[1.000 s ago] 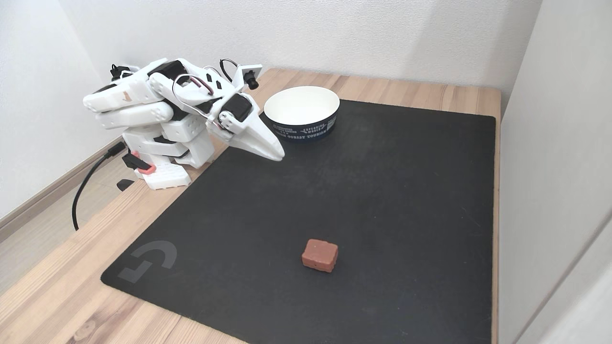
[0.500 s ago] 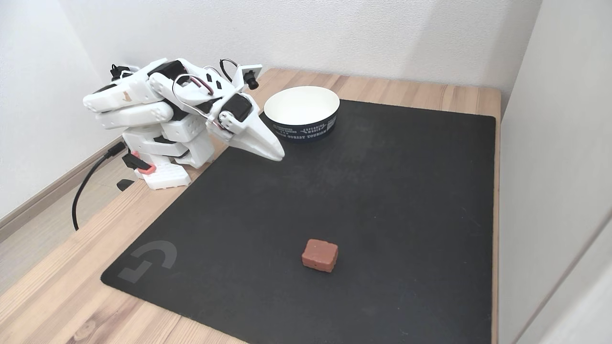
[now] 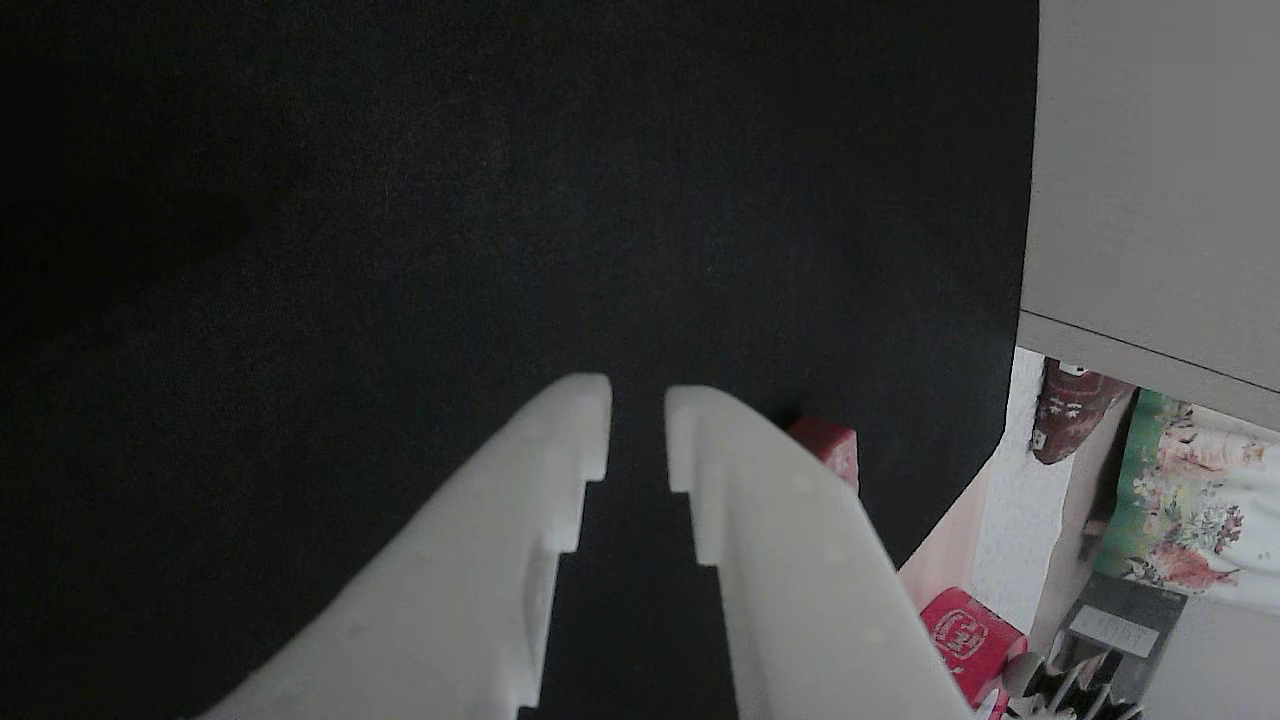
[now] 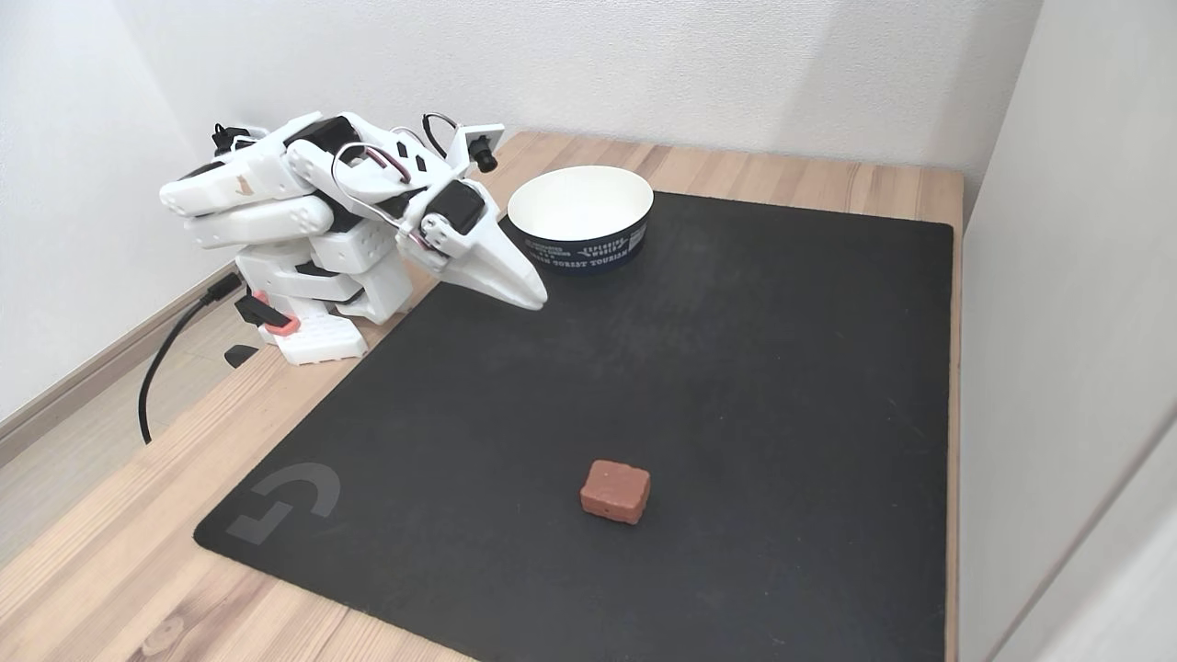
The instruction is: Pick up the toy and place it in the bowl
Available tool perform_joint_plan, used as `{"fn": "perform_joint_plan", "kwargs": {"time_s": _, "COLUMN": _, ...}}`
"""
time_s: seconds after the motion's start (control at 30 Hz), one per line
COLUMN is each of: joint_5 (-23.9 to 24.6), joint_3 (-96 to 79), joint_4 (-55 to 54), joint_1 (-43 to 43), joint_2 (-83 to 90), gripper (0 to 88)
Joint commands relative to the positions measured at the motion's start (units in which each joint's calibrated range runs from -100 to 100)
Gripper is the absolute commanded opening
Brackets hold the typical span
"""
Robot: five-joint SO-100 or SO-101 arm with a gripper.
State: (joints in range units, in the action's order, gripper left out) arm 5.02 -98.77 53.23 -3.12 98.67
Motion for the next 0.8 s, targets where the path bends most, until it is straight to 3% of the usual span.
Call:
{"fn": "perform_joint_plan", "kwargs": {"time_s": 0.0, "joint_5": 0.30, "joint_3": 0.57, "joint_4": -0.82, "joint_1": 0.49, "joint_2": 0.00, "gripper": 2.4}}
{"fn": "perform_joint_plan", "kwargs": {"time_s": 0.23, "joint_5": 0.30, "joint_3": 12.11, "joint_4": -1.07, "joint_1": 2.49, "joint_2": -5.75, "gripper": 2.4}}
{"fn": "perform_joint_plan", "kwargs": {"time_s": 0.53, "joint_5": 0.30, "joint_3": 36.90, "joint_4": -1.15, "joint_1": 7.68, "joint_2": -30.26, "gripper": 2.4}}
{"fn": "perform_joint_plan", "kwargs": {"time_s": 0.77, "joint_5": -0.06, "joint_3": 53.93, "joint_4": -1.15, "joint_1": 17.88, "joint_2": -52.86, "gripper": 2.2}}
